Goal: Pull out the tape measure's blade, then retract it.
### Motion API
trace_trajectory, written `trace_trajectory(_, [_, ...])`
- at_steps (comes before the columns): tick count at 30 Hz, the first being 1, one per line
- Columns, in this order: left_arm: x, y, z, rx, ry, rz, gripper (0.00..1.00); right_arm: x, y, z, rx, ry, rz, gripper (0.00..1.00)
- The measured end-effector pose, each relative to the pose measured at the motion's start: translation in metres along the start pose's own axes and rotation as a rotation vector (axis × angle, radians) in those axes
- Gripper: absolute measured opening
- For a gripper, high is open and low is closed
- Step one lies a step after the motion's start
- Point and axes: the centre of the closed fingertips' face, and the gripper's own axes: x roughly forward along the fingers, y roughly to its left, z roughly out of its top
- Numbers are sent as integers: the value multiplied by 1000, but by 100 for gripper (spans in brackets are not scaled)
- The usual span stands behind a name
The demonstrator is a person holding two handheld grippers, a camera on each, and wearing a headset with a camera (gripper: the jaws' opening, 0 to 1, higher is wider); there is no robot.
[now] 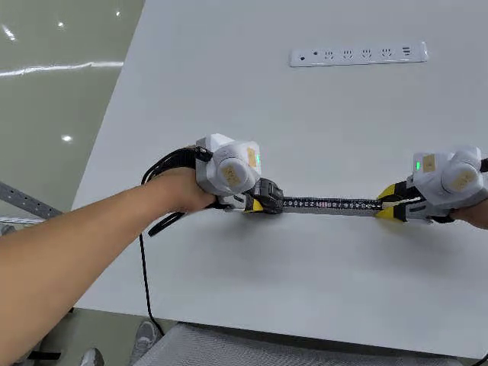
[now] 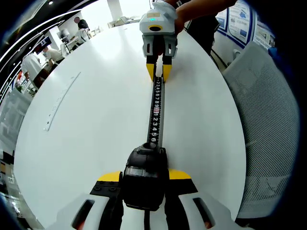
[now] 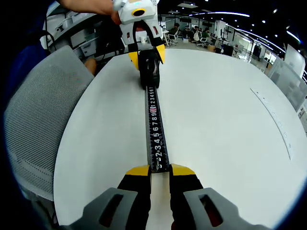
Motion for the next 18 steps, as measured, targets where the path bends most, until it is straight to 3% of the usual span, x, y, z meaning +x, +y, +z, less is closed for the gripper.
trace_trajectory(18, [0, -1, 0, 5, 5, -1, 29, -16, -11, -27, 26, 32, -12, 9])
